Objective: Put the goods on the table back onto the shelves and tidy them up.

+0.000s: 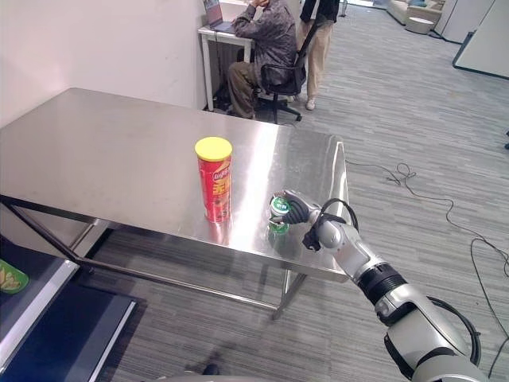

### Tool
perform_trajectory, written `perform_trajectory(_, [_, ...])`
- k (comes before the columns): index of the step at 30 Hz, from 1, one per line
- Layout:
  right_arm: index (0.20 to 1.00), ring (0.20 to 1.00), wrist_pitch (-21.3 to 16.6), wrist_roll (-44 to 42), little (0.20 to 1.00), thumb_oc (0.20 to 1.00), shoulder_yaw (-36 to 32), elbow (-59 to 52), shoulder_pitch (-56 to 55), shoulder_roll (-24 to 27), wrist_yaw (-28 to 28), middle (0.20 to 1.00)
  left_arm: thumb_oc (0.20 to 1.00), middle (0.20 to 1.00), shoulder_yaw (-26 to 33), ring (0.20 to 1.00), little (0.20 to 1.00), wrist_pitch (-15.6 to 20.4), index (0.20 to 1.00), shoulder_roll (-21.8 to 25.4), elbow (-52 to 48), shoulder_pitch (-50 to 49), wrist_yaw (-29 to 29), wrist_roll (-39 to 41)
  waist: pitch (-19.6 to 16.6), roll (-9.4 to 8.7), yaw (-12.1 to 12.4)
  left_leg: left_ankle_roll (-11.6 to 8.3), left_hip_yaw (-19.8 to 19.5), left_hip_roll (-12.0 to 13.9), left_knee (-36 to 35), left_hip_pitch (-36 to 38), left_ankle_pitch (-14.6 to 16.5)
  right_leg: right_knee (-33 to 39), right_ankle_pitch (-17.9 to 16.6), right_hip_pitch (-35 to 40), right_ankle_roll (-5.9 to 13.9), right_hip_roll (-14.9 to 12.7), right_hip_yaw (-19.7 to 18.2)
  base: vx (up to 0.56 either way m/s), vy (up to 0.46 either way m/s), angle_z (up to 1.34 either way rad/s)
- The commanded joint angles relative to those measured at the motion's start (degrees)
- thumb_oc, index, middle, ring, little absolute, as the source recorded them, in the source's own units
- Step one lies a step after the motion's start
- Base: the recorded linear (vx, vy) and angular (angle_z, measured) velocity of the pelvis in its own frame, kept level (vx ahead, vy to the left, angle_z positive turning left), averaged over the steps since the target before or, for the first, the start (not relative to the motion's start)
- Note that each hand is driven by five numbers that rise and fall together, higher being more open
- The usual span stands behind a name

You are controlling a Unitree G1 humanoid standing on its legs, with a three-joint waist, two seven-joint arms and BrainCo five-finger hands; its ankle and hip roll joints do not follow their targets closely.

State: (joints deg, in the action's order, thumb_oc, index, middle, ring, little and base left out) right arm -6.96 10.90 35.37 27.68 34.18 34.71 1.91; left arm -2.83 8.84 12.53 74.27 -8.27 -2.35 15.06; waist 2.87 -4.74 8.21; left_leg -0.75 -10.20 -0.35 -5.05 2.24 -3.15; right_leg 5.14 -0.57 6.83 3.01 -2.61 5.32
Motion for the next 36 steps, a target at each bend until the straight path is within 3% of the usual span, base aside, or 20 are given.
perform_trajectory(1, [0.200,0.200,-0.9,3.5,0.200,0.200,1.5,1.5,4.0,2.2,-1.9,0.200,1.000,1.000,-3.0,1.000,1.000,0.5,1.000,0.4,4.3,3.4,0.8,0.5,-2.0,1.32,1.1,0.97,0.5,0.6,0.0,0.8,4.0,-0.2,0.2,-1.0,3.18,-2.7,-2.6,0.00,0.000,0.00])
perform_trajectory(9, [0.200,0.200,-0.1,6.1,0.200,0.200,-3.9,0.1,2.6,3.9,-6.1,0.200,1.000,1.000,-2.9,1.000,1.000,0.4,1.000,0.6,3.9,3.8,1.5,-0.5,-1.9,1.47,0.5,1.22,0.8,0.5,0.0,0.9,4.3,-0.3,0.1,-1.3,3.29,-2.7,-3.2,0.00,0.000,0.00])
perform_trajectory(22, [0.200,0.200,-0.6,6.7,0.200,0.200,-20.9,-17.2,-8.8,10.7,-10.2,0.200,1.000,1.000,-2.1,1.000,1.000,0.1,1.000,0.0,4.5,3.5,0.7,-3.8,-2.1,1.45,-0.9,2.19,1.3,-0.5,0.0,0.6,4.1,-1.1,-0.9,-3.0,3.89,-3.3,-4.9,-0.02,0.025,-0.07])
perform_trajectory(28, [0.200,0.200,-2.5,4.7,0.200,0.200,-28.4,-27.9,-16.1,10.3,-10.5,0.200,1.000,1.000,-2.1,1.000,1.000,0.0,1.000,-0.4,4.7,3.0,0.1,-6.3,-1.5,1.18,-1.4,2.80,1.8,-1.4,0.0,-0.3,3.8,-1.3,-1.5,-4.6,4.45,-3.8,-5.5,-0.03,0.055,-0.11])
perform_trajectory(33, [0.200,0.200,-3.7,3.3,0.200,0.200,-28.9,-32.8,-16.7,8.1,-9.8,0.200,1.000,1.000,-1.9,1.000,1.000,0.0,1.000,-0.7,4.4,3.1,-0.2,-5.9,0.5,1.20,-0.9,2.96,3.6,-0.8,0.0,-1.3,3.8,-5.6,-2.2,-8.5,5.39,-3.8,-4.1,-0.09,0.008,-0.15])
perform_trajectory(36, [0.200,0.200,-3.8,3.1,0.200,0.200,-28.5,-34.1,-16.4,7.1,-9.8,0.200,1.000,1.000,-2.5,1.000,1.000,0.0,1.000,-0.3,4.1,3.8,0.0,-6.2,1.6,1.52,-1.3,3.07,3.7,-0.5,0.0,-2.2,3.0,-9.9,-1.6,-10.6,5.75,-3.3,-5.7,-0.14,-0.040,-0.27])
